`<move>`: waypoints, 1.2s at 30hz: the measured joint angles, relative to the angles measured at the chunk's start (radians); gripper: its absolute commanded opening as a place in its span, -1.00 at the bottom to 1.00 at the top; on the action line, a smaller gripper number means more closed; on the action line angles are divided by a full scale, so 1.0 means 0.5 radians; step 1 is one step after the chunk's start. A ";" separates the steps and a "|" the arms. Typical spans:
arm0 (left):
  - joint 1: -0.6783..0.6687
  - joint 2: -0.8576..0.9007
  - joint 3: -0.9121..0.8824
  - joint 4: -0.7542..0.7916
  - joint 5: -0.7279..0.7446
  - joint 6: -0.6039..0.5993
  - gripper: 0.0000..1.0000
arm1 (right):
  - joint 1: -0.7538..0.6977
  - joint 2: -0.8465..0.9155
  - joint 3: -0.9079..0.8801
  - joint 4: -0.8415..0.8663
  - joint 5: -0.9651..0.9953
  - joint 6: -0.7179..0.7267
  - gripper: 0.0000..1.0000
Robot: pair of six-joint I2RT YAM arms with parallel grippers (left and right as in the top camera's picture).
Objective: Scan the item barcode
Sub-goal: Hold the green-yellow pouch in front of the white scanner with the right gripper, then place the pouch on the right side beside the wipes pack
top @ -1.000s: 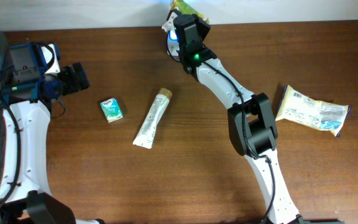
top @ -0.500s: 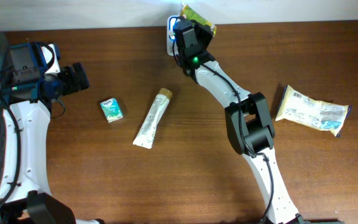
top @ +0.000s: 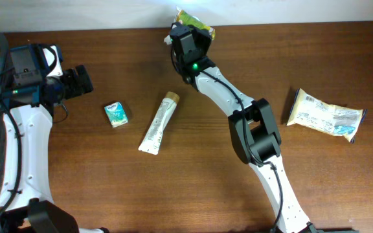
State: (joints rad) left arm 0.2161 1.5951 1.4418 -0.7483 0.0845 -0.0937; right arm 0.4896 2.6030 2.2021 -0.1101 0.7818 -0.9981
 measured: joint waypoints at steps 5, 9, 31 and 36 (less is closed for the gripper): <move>0.000 0.000 0.000 0.000 0.000 0.000 0.98 | 0.003 -0.134 -0.002 -0.674 -0.375 0.172 -0.92; 0.000 0.000 0.000 0.001 0.000 0.000 0.98 | -0.056 -0.451 -0.017 -0.971 -0.766 0.457 -0.92; 0.000 0.000 0.000 -0.002 0.001 0.000 0.98 | -0.753 -1.119 -0.743 -2.625 -1.627 2.408 -0.92; 0.000 0.000 0.000 0.005 0.000 0.000 0.98 | -0.949 -1.100 -1.332 -2.013 -1.586 2.575 -0.92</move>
State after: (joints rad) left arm 0.2161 1.5951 1.4418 -0.7460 0.0845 -0.0937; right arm 0.0151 2.0529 1.5360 -1.1168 -0.0113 0.2893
